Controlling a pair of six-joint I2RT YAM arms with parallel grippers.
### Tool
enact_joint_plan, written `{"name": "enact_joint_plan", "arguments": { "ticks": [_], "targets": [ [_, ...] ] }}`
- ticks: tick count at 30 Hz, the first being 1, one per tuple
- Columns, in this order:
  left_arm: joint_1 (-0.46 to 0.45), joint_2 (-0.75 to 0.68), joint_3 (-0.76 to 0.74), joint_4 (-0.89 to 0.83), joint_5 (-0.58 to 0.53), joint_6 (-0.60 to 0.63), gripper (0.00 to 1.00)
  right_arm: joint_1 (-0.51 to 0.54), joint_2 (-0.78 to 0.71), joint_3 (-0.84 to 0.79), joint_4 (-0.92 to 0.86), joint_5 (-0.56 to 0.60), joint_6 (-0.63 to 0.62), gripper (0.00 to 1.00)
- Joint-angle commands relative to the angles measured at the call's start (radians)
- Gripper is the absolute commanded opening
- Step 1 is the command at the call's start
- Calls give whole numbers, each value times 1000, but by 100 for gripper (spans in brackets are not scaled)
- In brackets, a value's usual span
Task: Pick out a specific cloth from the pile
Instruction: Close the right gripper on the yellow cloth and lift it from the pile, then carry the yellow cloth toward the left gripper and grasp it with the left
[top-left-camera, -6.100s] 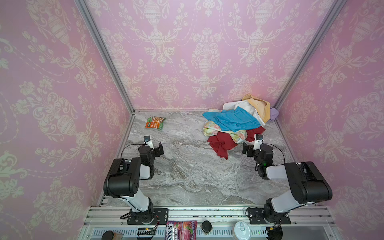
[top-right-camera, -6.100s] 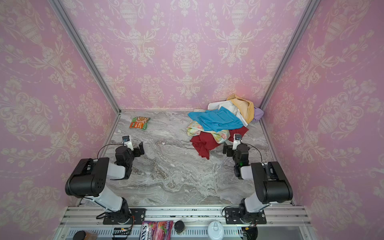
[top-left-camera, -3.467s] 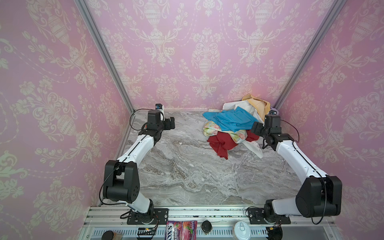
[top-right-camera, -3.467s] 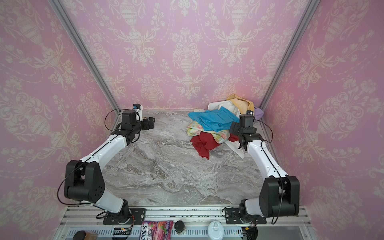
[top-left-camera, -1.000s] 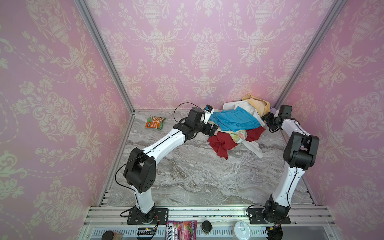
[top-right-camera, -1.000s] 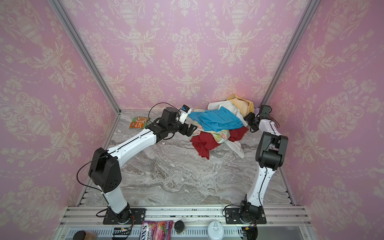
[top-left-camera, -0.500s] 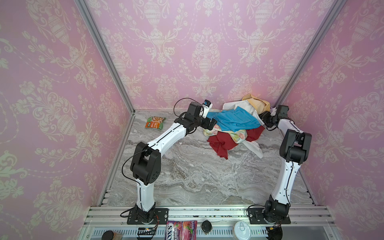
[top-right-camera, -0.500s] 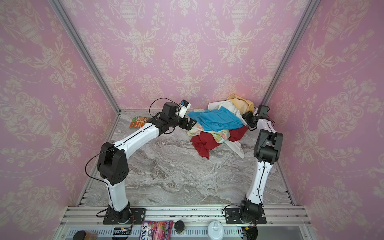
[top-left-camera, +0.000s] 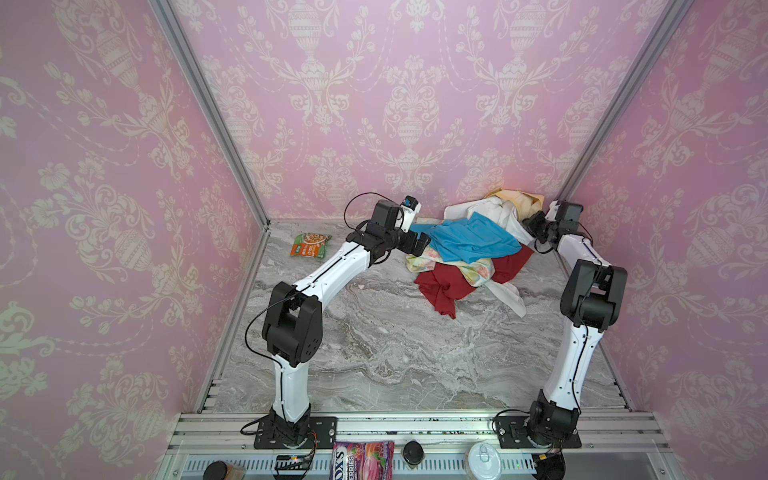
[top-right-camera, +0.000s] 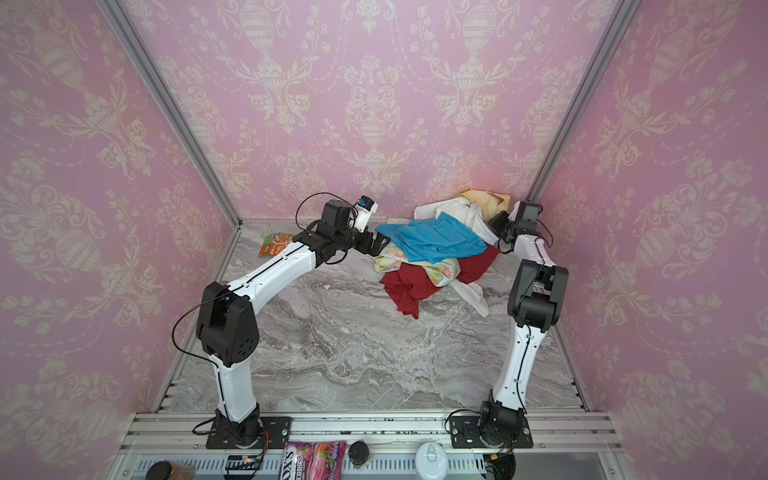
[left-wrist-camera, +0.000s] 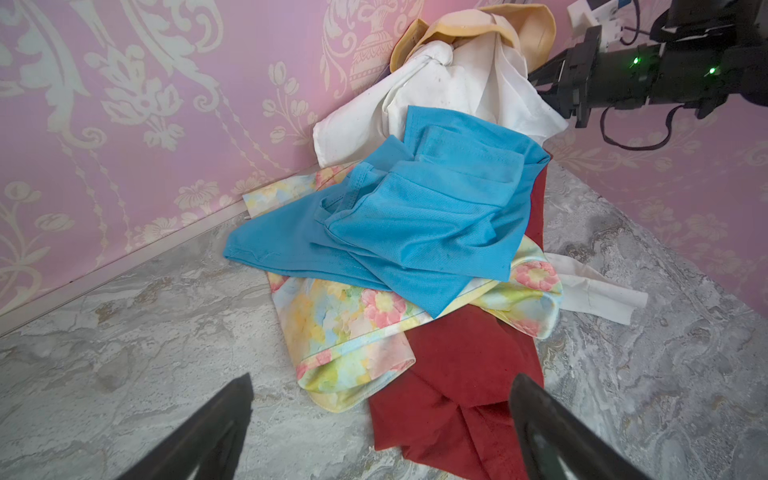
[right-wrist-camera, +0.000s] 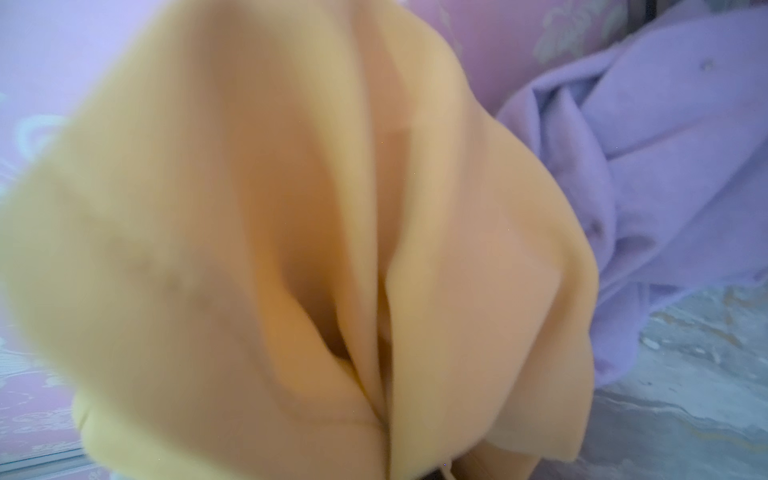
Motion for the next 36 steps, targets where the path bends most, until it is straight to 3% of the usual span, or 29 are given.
{"name": "enact_joint_plan", "arguments": {
  "ticks": [1,10,17,26,36],
  "targets": [
    [6,18,27,-15,28,-14,98,6,-116,-16,133,41,26,0],
    [8,19,24,-4,37,-16,98,37,-238,-73,190,111,35,0],
    [12,19,24,-7,40,-12,98,68,-287,-166,297,96,87,0],
    [15,27,30,-7,65,-10,98,134,-431,-395,419,245,26,0],
    [21,26,39,-13,77,8,98,208,-577,-480,421,372,-36,0]
  ]
}}
